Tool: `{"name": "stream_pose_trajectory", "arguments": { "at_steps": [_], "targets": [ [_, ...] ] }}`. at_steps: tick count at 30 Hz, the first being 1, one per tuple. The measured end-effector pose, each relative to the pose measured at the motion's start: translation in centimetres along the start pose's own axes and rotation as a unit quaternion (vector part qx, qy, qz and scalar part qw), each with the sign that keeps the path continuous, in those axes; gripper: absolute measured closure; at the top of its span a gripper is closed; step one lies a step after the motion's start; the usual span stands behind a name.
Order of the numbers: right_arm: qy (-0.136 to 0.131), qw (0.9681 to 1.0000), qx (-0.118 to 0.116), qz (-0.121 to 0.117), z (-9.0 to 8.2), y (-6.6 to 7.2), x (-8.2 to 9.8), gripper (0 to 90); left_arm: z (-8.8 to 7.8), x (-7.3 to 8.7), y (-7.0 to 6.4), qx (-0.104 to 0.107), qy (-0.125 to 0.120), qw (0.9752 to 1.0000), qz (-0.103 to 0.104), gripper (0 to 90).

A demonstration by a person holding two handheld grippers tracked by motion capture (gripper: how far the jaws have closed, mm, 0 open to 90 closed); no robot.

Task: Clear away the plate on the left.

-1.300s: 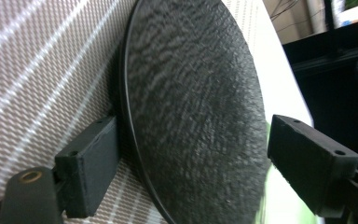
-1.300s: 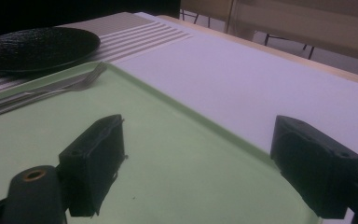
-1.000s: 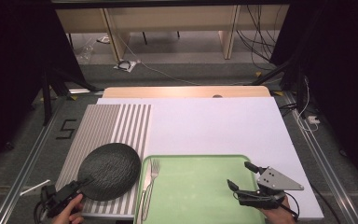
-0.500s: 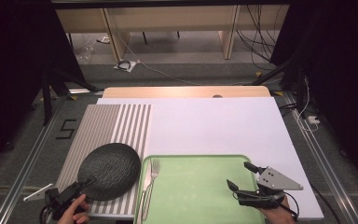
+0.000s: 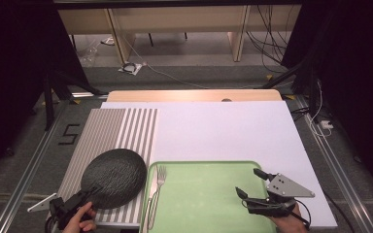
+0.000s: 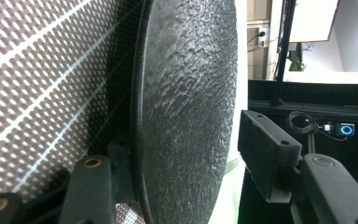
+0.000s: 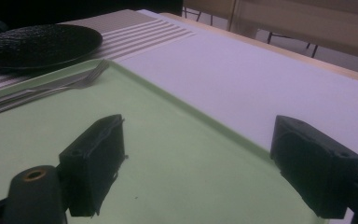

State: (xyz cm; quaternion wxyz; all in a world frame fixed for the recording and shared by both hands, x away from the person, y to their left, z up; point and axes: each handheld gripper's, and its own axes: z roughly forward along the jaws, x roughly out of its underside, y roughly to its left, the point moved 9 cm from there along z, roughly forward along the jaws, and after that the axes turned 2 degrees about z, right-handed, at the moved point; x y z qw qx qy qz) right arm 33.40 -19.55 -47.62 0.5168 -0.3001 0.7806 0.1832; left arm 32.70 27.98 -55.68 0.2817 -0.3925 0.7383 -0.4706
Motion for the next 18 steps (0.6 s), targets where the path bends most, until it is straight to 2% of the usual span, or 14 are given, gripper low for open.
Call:
{"name": "stream_pose_trajectory", "arguments": {
  "at_steps": [5, 8, 11, 16, 18],
  "targets": [
    [0.000, 1.0000, 0.000, -0.001, 0.01, 0.05, -0.01, 18.6, 0.03, -0.09, 0.24, -0.010, -0.007, 0.9999, -0.001, 50.6],
    [0.000, 1.0000, -0.001, -0.001, 0.01, 0.05, -0.03, 18.5, 0.00, -0.17, 0.35, -0.009, -0.010, 0.9999, -0.004, 55.5],
    [0.001, 1.0000, -0.001, -0.001, 0.02, 0.05, -0.02, 18.5, -0.05, -0.17, 0.32, -0.009, -0.013, 0.9999, 0.000, 62.6],
    [0.000, 1.0000, -0.002, -0.003, 0.06, 0.10, -0.03, 18.5, -0.01, -0.15, 0.43, -0.013, -0.011, 0.9998, -0.005, 75.3],
    [0.000, 1.0000, -0.002, -0.003, 0.06, 0.10, -0.03, 18.6, 0.01, -0.15, 0.36, -0.007, -0.012, 0.9999, -0.007, 79.3]
  ]
}}
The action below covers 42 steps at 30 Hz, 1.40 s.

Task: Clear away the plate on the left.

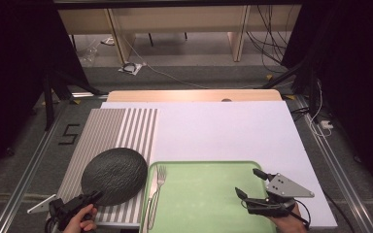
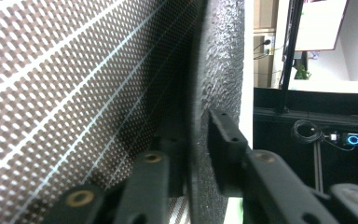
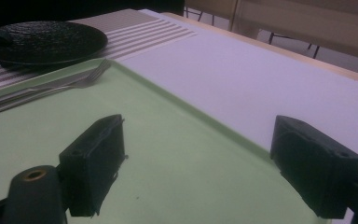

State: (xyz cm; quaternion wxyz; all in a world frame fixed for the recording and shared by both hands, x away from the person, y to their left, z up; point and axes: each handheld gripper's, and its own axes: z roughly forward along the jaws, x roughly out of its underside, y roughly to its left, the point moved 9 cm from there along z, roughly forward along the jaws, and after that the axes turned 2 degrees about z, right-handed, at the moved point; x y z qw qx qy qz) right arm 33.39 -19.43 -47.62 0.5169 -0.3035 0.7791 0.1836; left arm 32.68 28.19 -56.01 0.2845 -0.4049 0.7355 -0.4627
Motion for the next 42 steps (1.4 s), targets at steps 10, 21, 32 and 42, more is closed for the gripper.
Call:
{"name": "stream_pose_trajectory", "arguments": {
  "at_steps": [10, 21, 32, 42],
  "targets": [
    [0.000, 1.0000, -0.001, -0.001, 0.0, 0.0, 0.0, 18.5, 0.4, 0.2, -0.3, 0.011, 0.003, 0.9998, 0.017, 83.1],
    [-0.001, 1.0000, -0.001, 0.000, 0.0, 0.0, 0.0, 18.5, 0.5, 0.4, -0.6, 0.022, 0.007, 0.9995, 0.023, 82.7],
    [-0.001, 1.0000, -0.001, 0.002, 0.0, 0.0, 0.0, 18.5, 0.4, 0.6, -1.0, 0.045, 0.013, 0.9989, 0.010, 83.5],
    [0.000, 1.0000, -0.001, 0.003, 0.0, -0.1, 0.0, 18.5, 0.4, 0.8, -1.6, 0.065, 0.014, 0.9977, 0.010, 83.3]
  ]
}}
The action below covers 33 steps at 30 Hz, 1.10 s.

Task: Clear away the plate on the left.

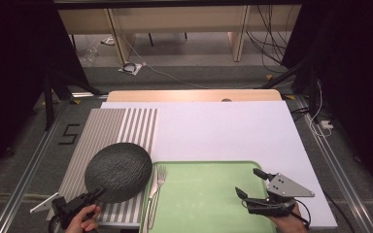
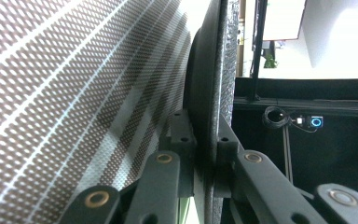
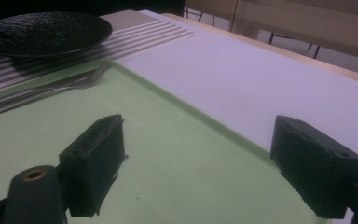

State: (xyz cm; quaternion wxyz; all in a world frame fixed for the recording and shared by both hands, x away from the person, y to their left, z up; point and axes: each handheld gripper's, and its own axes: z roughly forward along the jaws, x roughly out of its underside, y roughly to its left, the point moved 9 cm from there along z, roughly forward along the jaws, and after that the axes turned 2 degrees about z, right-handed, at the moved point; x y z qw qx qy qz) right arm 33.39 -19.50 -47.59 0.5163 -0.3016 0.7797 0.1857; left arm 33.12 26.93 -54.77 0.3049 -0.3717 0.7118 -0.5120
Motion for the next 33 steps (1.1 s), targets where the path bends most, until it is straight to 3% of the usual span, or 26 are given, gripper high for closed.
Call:
{"name": "stream_pose_trajectory", "arguments": {
  "at_steps": [17, 33],
  "targets": [
    [0.000, 1.0000, 0.000, -0.001, 0.0, 0.0, 0.0, 18.5, 0.4, 1.1, -1.5, 0.033, 0.022, 0.9992, 0.008, 83.3],
    [-0.002, 1.0000, 0.000, -0.001, -0.1, -0.1, 0.0, 18.6, 2.3, 4.6, -3.1, 0.047, 0.077, 0.9956, 0.025, 83.0]
  ]
}}
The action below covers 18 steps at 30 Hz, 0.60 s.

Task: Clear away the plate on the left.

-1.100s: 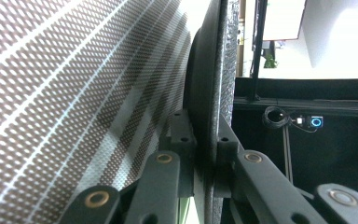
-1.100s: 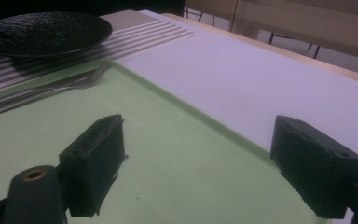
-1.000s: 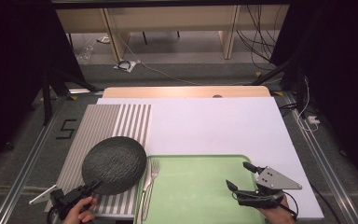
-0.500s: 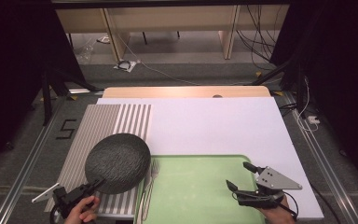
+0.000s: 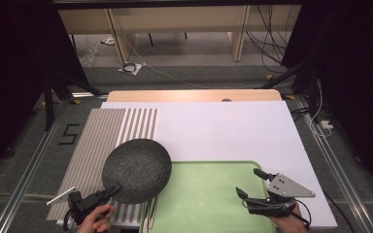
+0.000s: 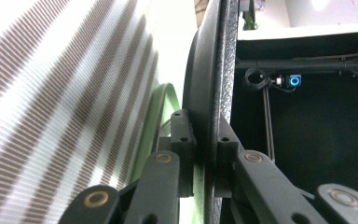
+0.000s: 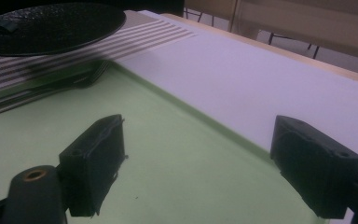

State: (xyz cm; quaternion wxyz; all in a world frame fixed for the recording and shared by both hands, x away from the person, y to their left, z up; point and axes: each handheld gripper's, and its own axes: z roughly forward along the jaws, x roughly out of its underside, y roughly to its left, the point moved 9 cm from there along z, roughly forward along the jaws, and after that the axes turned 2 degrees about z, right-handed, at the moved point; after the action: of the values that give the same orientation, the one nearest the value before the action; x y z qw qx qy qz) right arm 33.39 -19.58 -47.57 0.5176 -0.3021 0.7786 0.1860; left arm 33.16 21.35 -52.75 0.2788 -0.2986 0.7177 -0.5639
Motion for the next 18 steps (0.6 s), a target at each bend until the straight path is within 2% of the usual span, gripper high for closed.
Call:
{"name": "stream_pose_trajectory", "arguments": {
  "at_steps": [18],
  "targets": [
    [0.001, 1.0000, 0.001, 0.000, 0.0, 0.0, 0.0, 18.5, 2.6, 3.3, -0.8, 0.001, 0.062, 0.9980, 0.017, 82.8]
  ]
}}
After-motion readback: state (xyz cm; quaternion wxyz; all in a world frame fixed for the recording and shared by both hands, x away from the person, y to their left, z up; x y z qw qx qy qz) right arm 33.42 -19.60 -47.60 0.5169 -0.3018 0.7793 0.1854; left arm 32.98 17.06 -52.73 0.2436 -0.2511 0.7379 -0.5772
